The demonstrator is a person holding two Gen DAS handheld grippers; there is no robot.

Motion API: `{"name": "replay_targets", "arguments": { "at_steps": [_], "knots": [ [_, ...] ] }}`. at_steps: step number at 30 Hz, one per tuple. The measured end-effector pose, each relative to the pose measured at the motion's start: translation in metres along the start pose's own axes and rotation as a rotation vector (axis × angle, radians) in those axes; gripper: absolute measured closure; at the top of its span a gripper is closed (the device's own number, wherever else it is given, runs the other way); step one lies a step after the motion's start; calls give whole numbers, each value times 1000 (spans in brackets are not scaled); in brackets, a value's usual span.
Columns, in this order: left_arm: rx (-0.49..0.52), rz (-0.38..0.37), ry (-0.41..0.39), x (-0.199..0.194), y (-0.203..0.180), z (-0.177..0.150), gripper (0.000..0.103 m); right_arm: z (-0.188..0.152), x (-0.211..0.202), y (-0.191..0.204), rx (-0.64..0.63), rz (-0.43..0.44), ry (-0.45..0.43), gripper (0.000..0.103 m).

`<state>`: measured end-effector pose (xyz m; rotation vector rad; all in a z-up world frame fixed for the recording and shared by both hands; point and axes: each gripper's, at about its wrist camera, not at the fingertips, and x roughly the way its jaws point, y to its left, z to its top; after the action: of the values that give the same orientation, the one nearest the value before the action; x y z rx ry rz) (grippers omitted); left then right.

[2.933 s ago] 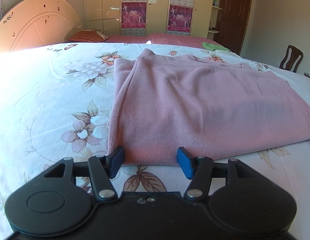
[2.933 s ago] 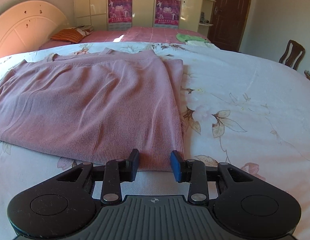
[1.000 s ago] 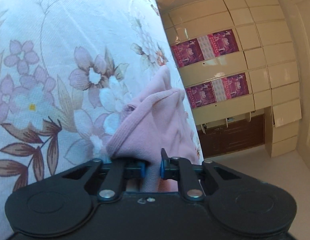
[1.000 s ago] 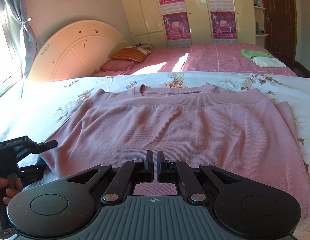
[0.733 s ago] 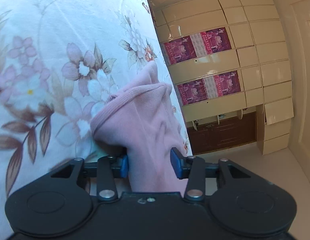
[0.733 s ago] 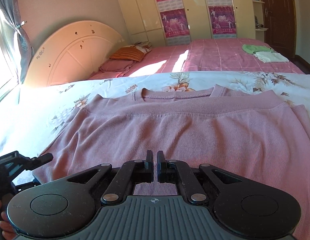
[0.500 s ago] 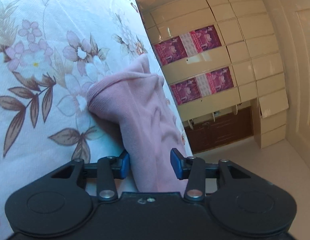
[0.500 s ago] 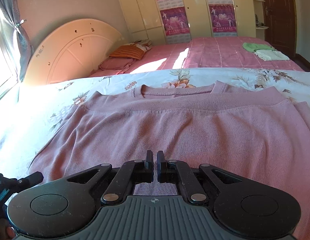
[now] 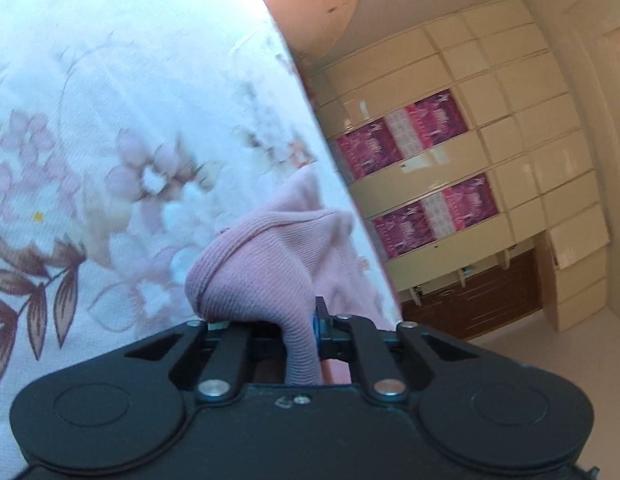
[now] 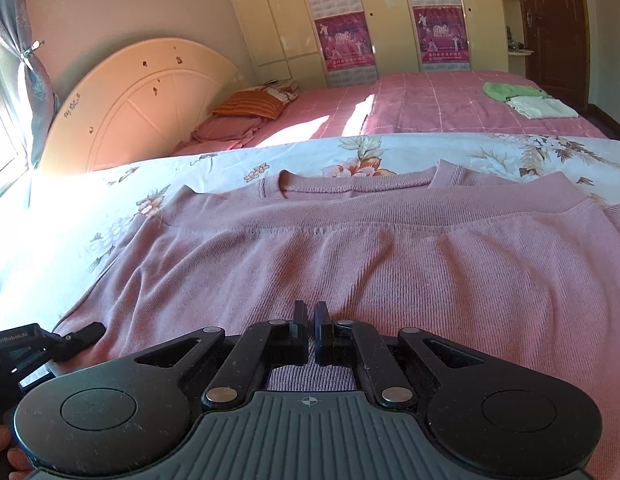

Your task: Fold small clothes

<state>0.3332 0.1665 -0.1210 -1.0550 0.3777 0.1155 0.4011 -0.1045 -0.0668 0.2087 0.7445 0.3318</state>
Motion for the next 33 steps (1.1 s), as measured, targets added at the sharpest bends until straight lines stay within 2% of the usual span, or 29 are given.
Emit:
{"name": "replay_targets", "arguments": {
  "at_steps": [1, 3, 4, 5, 6, 7, 10, 12, 13, 14, 15, 18, 21, 24, 25, 27, 30, 33],
  "knots": [
    [52, -15, -16, -7, -7, 1, 94, 0, -1, 0, -8, 2, -5, 101],
    [60, -17, -32, -13, -5, 0, 93, -4, 6, -2, -23, -12, 20, 101],
    [56, 22, -33, -13, -1, 0, 85, -6, 12, -4, -23, -25, 50, 101],
    [36, 66, -31, -11, 4, 1, 69, -8, 16, -7, -18, -23, 59, 101],
    [-2, 104, -30, -10, 11, 1, 64, -9, 16, -9, -7, -14, 47, 101],
    [-11, 80, -35, -8, 13, 2, 65, -8, 15, -10, 3, -9, 43, 101],
    [2, 65, -20, -3, 8, 6, 54, -7, 8, -13, 17, 30, 10, 101],
    [-29, 76, -25, 0, 8, 7, 57, -10, 13, -16, 12, 43, 30, 101],
    [-44, 84, -22, 2, 10, 7, 70, -12, 16, -18, 6, 49, 30, 101],
    [-53, 110, -7, 5, 13, 8, 97, -13, 17, -19, 7, 59, 23, 101],
    [-57, 143, 22, 10, 19, 10, 95, -13, 17, -21, 11, 67, 22, 101],
    [7, 140, 22, 8, 6, 13, 96, -11, 18, -28, 29, 99, 28, 102],
    [154, -14, 12, -3, -48, 9, 96, -11, 18, -33, 12, 119, 35, 103],
    [284, -157, 78, 1, -111, -10, 96, -7, 15, -39, -3, 144, 49, 103],
    [346, -188, 122, 7, -137, -25, 96, -4, 9, -46, 33, 142, 38, 103],
    [440, -218, 184, 16, -173, -51, 96, 0, -20, -74, 138, 138, -48, 103],
    [522, -276, 314, 42, -210, -108, 96, -2, -75, -131, 267, 109, -151, 103],
    [577, -249, 480, 75, -227, -176, 95, -8, -116, -188, 386, 103, -171, 103]
  ]
}}
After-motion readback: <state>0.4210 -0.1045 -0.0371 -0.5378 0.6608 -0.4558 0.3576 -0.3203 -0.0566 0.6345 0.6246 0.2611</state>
